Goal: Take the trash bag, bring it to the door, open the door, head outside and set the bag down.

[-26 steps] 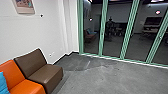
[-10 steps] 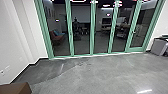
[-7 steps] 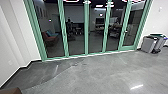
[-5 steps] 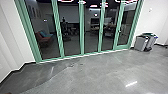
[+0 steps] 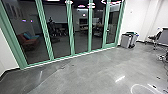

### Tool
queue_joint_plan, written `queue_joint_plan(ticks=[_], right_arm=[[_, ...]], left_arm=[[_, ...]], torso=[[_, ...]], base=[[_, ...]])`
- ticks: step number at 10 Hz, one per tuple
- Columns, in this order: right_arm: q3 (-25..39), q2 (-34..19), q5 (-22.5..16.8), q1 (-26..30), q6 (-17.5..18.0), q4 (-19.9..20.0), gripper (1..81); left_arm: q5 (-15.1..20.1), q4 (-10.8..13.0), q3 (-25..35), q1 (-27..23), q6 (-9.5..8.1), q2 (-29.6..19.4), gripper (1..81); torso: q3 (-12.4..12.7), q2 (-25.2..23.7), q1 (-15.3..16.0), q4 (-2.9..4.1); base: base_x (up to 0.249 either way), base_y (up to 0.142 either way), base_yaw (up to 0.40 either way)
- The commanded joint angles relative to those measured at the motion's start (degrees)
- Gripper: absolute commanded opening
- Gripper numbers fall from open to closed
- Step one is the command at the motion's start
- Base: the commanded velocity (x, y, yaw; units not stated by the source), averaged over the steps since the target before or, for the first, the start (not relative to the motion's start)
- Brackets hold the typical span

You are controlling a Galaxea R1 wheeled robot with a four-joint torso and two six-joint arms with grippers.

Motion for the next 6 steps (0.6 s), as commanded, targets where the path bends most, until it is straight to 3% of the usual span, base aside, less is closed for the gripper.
queue_joint_plan(ticks=[1, 3, 6], right_arm=[[0.3, 0.3, -3.3, 2.1, -0.2, -0.7, 81.1], [0.3, 0.3, -3.3, 2.1, -0.2, -0.7, 81.1], [0.3, 0.3, -3.3, 2.1, -0.2, -0.6, 81.1]], left_arm=[[3.6, 0.4, -0.1, -3.1, 0.4, 0.1, 1.0], [3.6, 0.3, -0.1, -3.1, 0.4, 0.0, 1.0], [3.6, 0.2, -0.1, -3.2, 0.4, 0.0, 1.0]], torso=[[0.0, 0.0, 0.0, 0.0], [0.0, 0.0, 0.0, 0.0], [0.0, 0.0, 0.0, 0.0]], base=[[0.0, 0.0, -0.287], [0.0, 0.0, -0.252], [0.0, 0.0, -0.077]])
